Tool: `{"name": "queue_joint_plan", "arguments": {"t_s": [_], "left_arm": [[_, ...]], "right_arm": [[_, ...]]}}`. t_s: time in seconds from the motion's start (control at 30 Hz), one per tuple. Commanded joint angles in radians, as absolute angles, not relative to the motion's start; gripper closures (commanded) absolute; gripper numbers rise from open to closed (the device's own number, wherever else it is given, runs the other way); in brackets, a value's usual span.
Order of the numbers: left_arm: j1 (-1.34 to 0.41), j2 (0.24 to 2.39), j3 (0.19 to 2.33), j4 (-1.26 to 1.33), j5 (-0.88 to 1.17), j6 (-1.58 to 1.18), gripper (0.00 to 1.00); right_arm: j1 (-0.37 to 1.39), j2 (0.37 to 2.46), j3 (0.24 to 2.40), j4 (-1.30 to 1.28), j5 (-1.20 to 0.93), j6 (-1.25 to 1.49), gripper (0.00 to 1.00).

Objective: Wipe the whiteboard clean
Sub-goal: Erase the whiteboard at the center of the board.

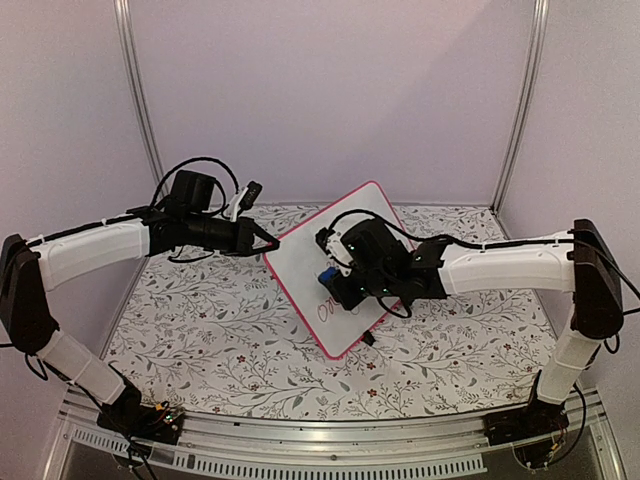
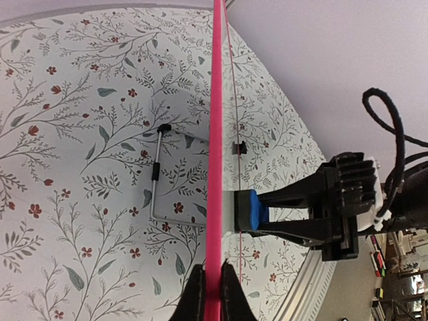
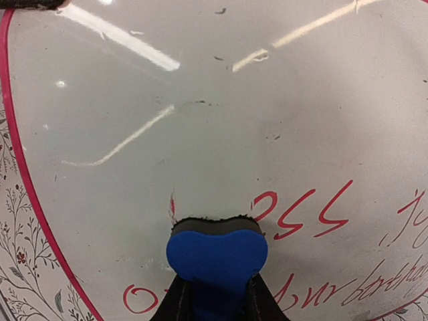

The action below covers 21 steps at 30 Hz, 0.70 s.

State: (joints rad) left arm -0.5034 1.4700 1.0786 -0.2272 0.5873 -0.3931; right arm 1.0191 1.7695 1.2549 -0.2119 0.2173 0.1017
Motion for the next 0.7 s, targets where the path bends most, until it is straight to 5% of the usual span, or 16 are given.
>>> {"name": "queue_joint_plan", "arguments": {"t_s": [0.0,0.67], "left_arm": [[-0.507,1.451,1.071,-0.201,0.606,-0.358,1.00],[-0.505,1.449,1.070,-0.201,0.604,-0.357,1.00]], "right_arm": [[1.019,1.772,1.197,-0.317,0.185,0.135,1.00],[1.030,1.829,1.397,-0.313,0.243,0.070,1.00]]}}
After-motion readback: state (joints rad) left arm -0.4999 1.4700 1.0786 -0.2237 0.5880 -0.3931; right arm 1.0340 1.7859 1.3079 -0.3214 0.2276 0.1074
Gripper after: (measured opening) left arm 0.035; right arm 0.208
